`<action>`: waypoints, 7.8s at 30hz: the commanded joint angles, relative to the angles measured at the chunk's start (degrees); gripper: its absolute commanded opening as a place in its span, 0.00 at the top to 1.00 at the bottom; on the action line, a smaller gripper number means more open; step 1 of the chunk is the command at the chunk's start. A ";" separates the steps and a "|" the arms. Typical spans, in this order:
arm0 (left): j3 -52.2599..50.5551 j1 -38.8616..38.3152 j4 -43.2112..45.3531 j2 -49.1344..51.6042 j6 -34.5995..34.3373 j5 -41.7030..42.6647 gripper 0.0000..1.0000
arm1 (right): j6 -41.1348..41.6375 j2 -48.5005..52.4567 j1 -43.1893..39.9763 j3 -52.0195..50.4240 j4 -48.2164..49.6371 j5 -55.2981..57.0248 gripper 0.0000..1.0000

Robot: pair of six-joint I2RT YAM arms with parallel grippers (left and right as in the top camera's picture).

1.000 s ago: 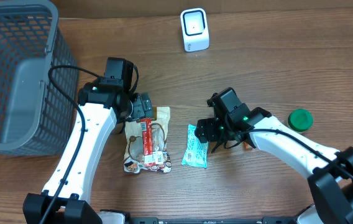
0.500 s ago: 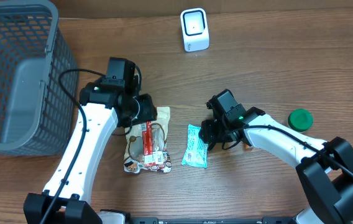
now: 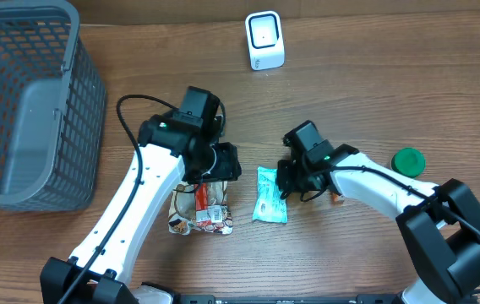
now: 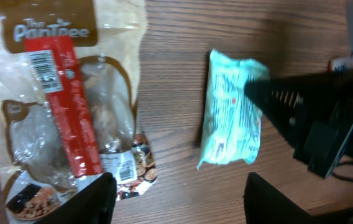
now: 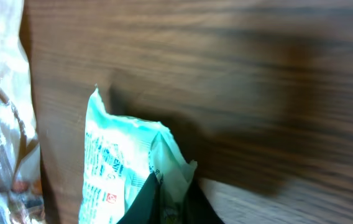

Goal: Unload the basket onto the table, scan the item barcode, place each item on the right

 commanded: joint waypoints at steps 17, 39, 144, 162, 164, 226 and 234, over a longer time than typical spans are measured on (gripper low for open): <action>-3.39 -12.11 3.32 0.55 -9.94 -4.09 0.63 | 4.81 1.01 -3.19 -0.02 -2.10 1.75 0.67; -11.89 -14.84 16.96 0.55 -15.52 -2.54 0.96 | 4.85 1.03 1.31 -0.02 -2.19 3.21 0.64; -12.74 -13.31 19.08 9.14 -16.65 -0.02 0.52 | 7.32 -1.03 -6.47 1.18 -6.40 -4.15 0.48; -12.74 -8.79 18.21 9.14 -15.17 -4.42 0.38 | 13.88 -1.44 1.53 -0.09 -6.19 -4.79 0.52; -12.74 -8.61 17.77 9.14 -13.88 -4.37 0.41 | 11.63 -2.21 0.24 1.11 -7.17 -5.84 0.51; -17.81 -9.94 22.34 10.67 -14.10 -3.17 0.45 | 20.63 0.28 0.81 -7.04 7.23 -8.66 0.85; -9.49 -9.11 17.79 6.40 -13.70 -9.60 0.35 | 14.47 0.26 -0.76 -6.91 7.30 -10.71 0.96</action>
